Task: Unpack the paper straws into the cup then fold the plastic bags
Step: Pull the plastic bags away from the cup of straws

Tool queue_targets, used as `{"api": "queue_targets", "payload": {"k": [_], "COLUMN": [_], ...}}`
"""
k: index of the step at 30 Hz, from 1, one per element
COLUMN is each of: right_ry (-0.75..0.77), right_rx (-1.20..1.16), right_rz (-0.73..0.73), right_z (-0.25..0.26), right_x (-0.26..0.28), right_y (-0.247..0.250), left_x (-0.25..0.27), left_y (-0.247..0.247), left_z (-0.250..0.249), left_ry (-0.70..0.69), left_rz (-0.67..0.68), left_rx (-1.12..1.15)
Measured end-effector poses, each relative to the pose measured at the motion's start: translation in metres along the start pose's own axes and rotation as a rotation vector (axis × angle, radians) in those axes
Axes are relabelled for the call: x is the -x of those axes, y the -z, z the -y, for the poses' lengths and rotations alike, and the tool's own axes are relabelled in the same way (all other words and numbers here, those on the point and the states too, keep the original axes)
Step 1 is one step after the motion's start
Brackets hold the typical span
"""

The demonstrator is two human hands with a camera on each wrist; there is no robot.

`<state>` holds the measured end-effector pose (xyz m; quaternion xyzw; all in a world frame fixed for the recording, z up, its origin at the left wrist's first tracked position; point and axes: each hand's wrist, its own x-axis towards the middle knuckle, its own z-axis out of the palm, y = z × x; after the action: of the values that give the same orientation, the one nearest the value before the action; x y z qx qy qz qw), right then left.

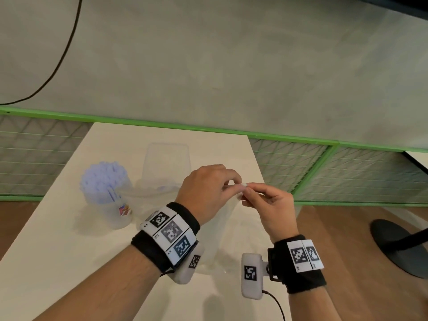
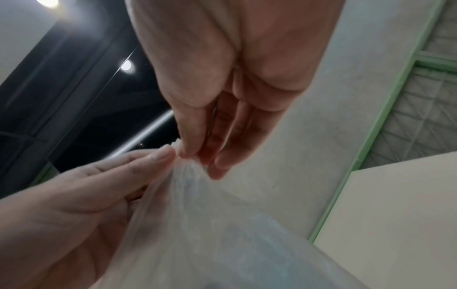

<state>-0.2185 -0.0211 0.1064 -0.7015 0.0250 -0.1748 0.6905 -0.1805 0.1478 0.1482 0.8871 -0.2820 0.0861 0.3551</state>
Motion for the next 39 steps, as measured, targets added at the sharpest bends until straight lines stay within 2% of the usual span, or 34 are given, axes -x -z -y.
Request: {"api": "queue_targets", "payload": {"k": [5, 10, 15, 19, 29, 34, 37, 39], "right_ry": [0.119, 0.14, 0.126, 0.121, 0.117, 0.076, 0.07, 0.115], "right_rx": [0.153, 0.196, 0.174, 0.168, 0.168, 0.118, 0.045, 0.087], "right_rz": [0.019, -0.051, -0.156, -0.206, -0.257, -0.256, -0.184, -0.094], "right_z": [0.0, -0.003, -0.007, -0.011, -0.017, -0.014, -0.001, 0.007], "right_x": [-0.003, -0.008, -0.014, -0.016, -0.018, -0.015, -0.011, -0.008], "right_y": [0.0, -0.001, -0.003, -0.006, -0.011, -0.014, -0.016, -0.019], "left_x": [-0.005, 0.001, 0.028, 0.054, 0.093, 0.094, 0.09, 0.085], "left_y": [-0.002, 0.009, 0.036, 0.061, 0.103, 0.102, 0.091, 0.081], "left_z": [0.0, 0.011, 0.039, 0.057, 0.09, 0.094, 0.087, 0.082], "left_ry": [-0.025, -0.069, 0.099, 0.223, 0.291, 0.259, 0.185, 0.193], "left_rz": [-0.008, -0.115, -0.212, -0.236, -0.284, -0.229, -0.057, 0.059], "left_rx": [-0.047, -0.242, -0.34, -0.41, -0.412, -0.288, -0.139, -0.09]}}
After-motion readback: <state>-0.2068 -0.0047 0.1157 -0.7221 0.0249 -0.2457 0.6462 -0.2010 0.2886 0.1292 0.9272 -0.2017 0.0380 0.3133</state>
